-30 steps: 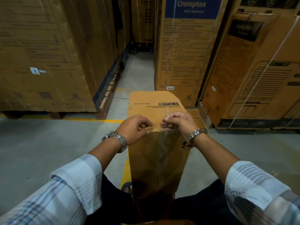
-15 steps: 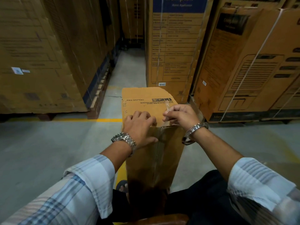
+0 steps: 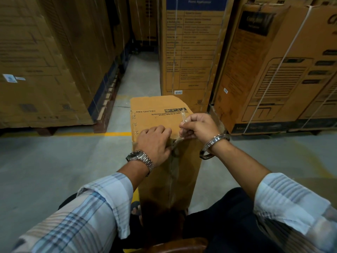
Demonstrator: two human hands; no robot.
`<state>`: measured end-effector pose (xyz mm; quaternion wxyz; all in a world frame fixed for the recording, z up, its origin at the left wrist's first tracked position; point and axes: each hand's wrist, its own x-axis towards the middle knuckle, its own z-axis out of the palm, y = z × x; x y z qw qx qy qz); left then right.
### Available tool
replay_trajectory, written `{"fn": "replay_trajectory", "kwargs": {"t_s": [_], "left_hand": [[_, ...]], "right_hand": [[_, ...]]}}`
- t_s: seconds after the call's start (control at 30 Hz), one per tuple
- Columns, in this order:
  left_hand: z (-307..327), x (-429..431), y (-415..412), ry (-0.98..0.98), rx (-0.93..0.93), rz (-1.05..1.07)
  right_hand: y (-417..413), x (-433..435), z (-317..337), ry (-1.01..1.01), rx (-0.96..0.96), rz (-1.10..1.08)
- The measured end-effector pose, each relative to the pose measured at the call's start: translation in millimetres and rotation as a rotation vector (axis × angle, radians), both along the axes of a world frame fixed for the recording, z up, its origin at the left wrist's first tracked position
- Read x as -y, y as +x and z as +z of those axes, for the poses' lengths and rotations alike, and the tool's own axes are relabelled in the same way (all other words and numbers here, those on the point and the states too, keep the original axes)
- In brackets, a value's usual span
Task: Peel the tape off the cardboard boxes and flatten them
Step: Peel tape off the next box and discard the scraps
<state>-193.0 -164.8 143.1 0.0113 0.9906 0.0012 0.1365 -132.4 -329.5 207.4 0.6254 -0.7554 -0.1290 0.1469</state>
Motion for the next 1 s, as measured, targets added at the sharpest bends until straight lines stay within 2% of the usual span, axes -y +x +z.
{"fn": "replay_trajectory", "kwargs": {"t_s": [0.27, 0.37, 0.47, 0.63, 0.8, 1.0], "left_hand": [[1.3, 1.3, -0.8, 0.011, 0.005, -0.036], [0.8, 2.4, -3.1, 0.008, 0.000, -0.050], [2.3, 3.4, -4.9, 0.006, -0.009, -0.037], [11.6, 2.7, 7.0, 0.019, -0.027, -0.008], [-2.7, 0.9, 15.9, 0.109, -0.029, -0.011], [-6.1, -2.7, 17.7, 0.114, -0.040, -0.016]], "right_hand": [[6.8, -3.6, 0.5, -0.031, 0.159, -0.057], [13.4, -9.1, -0.2, -0.050, 0.179, -0.146], [16.4, -16.9, 1.1, -0.079, 0.109, -0.160], [6.8, -26.9, 7.2, -0.037, -0.068, -0.008], [-0.4, -18.6, 12.8, -0.079, -0.133, -0.044], [0.0, -26.7, 12.9, -0.139, -0.137, -0.058]]}}
